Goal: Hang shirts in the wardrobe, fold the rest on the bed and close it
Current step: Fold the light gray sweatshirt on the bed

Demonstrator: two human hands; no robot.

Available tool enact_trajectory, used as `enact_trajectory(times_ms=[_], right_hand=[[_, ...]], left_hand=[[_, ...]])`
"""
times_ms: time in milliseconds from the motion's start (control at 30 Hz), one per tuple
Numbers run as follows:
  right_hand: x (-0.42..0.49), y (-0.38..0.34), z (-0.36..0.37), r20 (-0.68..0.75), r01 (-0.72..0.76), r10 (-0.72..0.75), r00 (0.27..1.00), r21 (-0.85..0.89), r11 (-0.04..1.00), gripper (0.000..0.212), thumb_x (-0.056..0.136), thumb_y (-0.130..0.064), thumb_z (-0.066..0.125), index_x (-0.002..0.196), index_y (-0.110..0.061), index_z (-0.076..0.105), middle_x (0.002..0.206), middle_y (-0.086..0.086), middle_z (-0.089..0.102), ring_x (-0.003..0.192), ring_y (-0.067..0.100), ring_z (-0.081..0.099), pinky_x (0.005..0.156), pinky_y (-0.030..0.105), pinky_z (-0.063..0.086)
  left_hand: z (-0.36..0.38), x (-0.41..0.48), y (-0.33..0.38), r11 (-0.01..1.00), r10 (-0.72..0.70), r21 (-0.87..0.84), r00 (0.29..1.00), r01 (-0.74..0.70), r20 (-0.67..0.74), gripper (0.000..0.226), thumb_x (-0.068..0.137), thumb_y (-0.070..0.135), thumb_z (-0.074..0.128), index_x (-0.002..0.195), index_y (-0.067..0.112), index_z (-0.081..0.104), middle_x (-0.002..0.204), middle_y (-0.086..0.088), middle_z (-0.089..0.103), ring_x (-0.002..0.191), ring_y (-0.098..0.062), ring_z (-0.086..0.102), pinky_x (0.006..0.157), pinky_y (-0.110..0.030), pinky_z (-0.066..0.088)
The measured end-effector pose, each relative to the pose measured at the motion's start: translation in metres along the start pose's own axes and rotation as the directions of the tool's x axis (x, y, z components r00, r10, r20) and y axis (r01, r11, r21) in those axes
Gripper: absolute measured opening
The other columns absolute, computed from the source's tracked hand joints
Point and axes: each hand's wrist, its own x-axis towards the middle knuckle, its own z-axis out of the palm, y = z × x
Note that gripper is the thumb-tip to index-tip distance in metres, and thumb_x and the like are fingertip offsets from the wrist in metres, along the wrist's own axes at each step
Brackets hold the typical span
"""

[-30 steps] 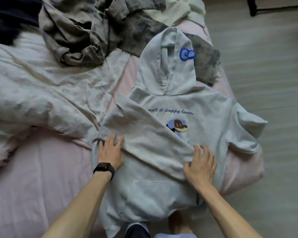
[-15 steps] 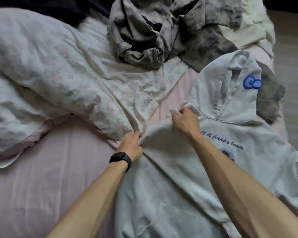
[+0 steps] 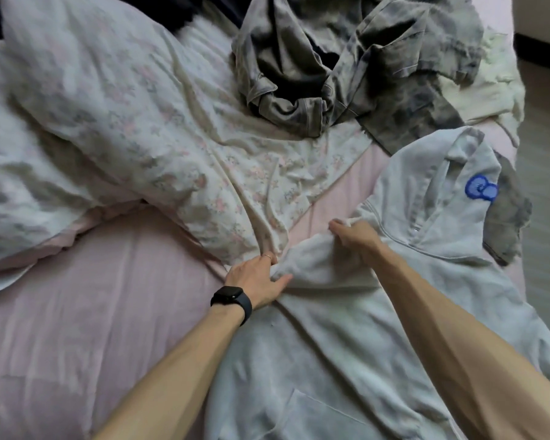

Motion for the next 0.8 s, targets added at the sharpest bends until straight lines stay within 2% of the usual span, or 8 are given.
enact_trajectory(times_ms=[67,133,233,333,467,567,667,800], right_hand=[[0.006,-0.013,0.002,-0.072,-0.013,0.029,0.997,0.208,0.978,0.035,0.096,-0.028,0.061,0.064,-0.014,0.059,0.071,0.010,0.059,0.080,0.026,0.057,0.071,0.033,0.044],[0.012,-0.025,0.002,-0.079,0.041,-0.004,0.997,0.466,0.884,0.016,0.094,-0.015,0.064,0.079,-0.014,0.068,0.081,0.007,0.065,0.082,0.020,0.058,0.074,0.032,0.045],[0.022,-0.037,0.005,-0.101,0.081,-0.033,0.994,0.516,0.853,0.015,0.087,-0.003,0.063,0.092,-0.015,0.071,0.089,0.006,0.067,0.081,0.016,0.059,0.072,0.027,0.047],[0.026,-0.033,0.013,-0.169,0.035,0.059,0.984,0.505,0.863,0.027,0.090,-0.011,0.062,0.117,-0.010,0.061,0.093,0.002,0.064,0.075,0.011,0.056,0.071,0.026,0.048],[-0.008,-0.005,0.026,-0.442,0.267,-0.156,0.884,0.201,0.943,0.047,0.094,-0.038,0.059,0.134,-0.015,0.050,0.129,0.005,0.062,0.111,0.020,0.060,0.098,0.033,0.046],[-0.055,0.052,0.061,-0.490,0.407,-0.505,0.710,-0.300,0.863,0.059,0.094,-0.040,0.055,0.146,-0.015,0.047,0.151,0.012,0.045,0.134,0.031,0.047,0.108,0.044,0.038],[-0.109,0.148,0.095,-0.222,0.297,-0.506,0.833,-0.592,0.749,0.070,0.092,-0.060,0.046,0.156,-0.033,0.033,0.168,0.005,0.013,0.154,0.028,0.016,0.119,0.057,0.020],[-0.169,0.274,0.088,-0.283,0.006,-0.242,0.928,-0.638,0.770,0.078,0.092,-0.073,0.026,0.155,-0.027,0.036,0.167,0.007,0.018,0.152,0.031,0.021,0.115,0.068,0.019]], left_hand=[[-0.005,0.004,0.003,0.997,0.015,0.071,0.996,-0.009,-0.093,0.035,0.099,0.052,0.044,0.117,0.024,0.054,0.112,-0.006,0.070,0.102,-0.031,0.063,0.085,-0.038,0.037],[-0.015,0.010,-0.001,0.996,-0.005,0.086,0.980,0.022,-0.197,0.027,0.101,0.045,0.043,0.107,0.023,0.056,0.103,-0.009,0.072,0.096,-0.031,0.064,0.081,-0.037,0.030],[-0.024,0.013,-0.008,0.987,-0.086,0.117,0.980,0.108,-0.181,0.022,0.100,0.043,0.044,0.103,0.024,0.057,0.102,-0.009,0.071,0.100,-0.028,0.064,0.082,-0.037,0.025],[-0.020,0.010,0.002,0.976,-0.128,0.162,0.985,0.147,-0.118,0.026,0.101,0.034,0.045,0.123,0.023,0.052,0.119,-0.006,0.065,0.112,-0.029,0.058,0.085,-0.039,0.031],[-0.002,0.003,0.019,0.973,0.133,0.225,0.933,-0.058,-0.334,0.062,0.091,0.029,0.054,0.150,0.019,0.037,0.150,-0.008,0.041,0.134,-0.028,0.041,0.105,-0.042,0.037],[0.014,0.011,0.025,0.864,0.408,0.393,0.895,-0.315,-0.178,0.073,0.096,0.040,0.044,0.160,0.025,0.011,0.168,-0.004,0.000,0.154,-0.025,0.004,0.122,-0.048,0.005],[0.034,0.022,0.009,0.773,0.386,0.509,0.917,-0.378,0.095,0.068,0.100,0.060,0.022,0.155,0.040,-0.013,0.162,0.003,-0.027,0.151,-0.025,-0.022,0.119,-0.051,-0.015],[0.057,0.020,0.015,0.803,0.224,0.549,0.971,-0.232,0.083,0.067,0.100,0.059,0.017,0.152,0.042,-0.021,0.160,0.001,-0.031,0.148,-0.033,-0.027,0.118,-0.059,-0.014]])
